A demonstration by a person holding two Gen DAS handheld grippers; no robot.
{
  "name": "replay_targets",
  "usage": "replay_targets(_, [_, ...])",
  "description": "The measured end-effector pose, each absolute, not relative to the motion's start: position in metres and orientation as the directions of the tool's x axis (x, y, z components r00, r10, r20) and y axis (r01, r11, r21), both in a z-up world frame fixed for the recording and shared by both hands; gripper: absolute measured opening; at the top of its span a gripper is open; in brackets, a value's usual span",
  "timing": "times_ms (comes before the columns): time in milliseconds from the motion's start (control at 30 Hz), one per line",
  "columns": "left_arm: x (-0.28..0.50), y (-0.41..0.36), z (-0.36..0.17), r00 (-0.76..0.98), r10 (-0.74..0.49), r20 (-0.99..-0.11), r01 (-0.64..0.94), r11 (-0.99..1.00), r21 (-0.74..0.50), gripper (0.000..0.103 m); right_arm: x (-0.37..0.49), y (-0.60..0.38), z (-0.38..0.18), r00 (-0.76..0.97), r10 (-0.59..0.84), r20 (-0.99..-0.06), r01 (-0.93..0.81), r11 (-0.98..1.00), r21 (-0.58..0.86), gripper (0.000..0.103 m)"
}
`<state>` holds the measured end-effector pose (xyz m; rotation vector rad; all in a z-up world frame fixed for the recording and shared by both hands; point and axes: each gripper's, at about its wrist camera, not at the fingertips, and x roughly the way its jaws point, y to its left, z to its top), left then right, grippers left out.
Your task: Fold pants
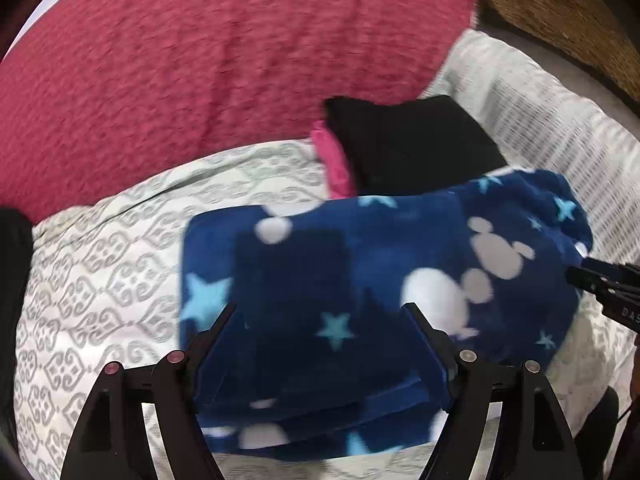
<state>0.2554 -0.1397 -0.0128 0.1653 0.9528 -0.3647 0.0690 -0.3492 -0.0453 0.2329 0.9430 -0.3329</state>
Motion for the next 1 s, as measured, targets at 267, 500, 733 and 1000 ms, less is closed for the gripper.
replay_targets(267, [0.25,-0.176,-0.018,0.504,-0.236,-0.831,0.425,0.905,0.001,0.081,0.058,-0.366,-0.051,0.543,-0.17,-0.822,0.4,0.913,0.075,0.045])
replay_targets(500, [0.25,-0.19,-0.02,0.49,-0.241,-0.838,0.444,0.896,0.002,0.081,0.055,-0.381,-0.058,0.532,-0.176,-0.828,0.427,0.901,0.083,0.045])
replay_targets(733, [0.26,-0.205,-0.025,0.445,-0.293,-0.846,0.463,0.884,-0.063,0.081,0.027,-0.457,-0.078,0.508,-0.144,-0.849,0.618,0.748,0.243,0.051])
replay_targets(1000, [0.275,-0.226,-0.039,0.361,-0.385,-0.85,0.465,0.864,-0.194,0.081,-0.003,-0.512,-0.105,0.608,0.059,-0.791,0.661,0.514,0.546,0.061])
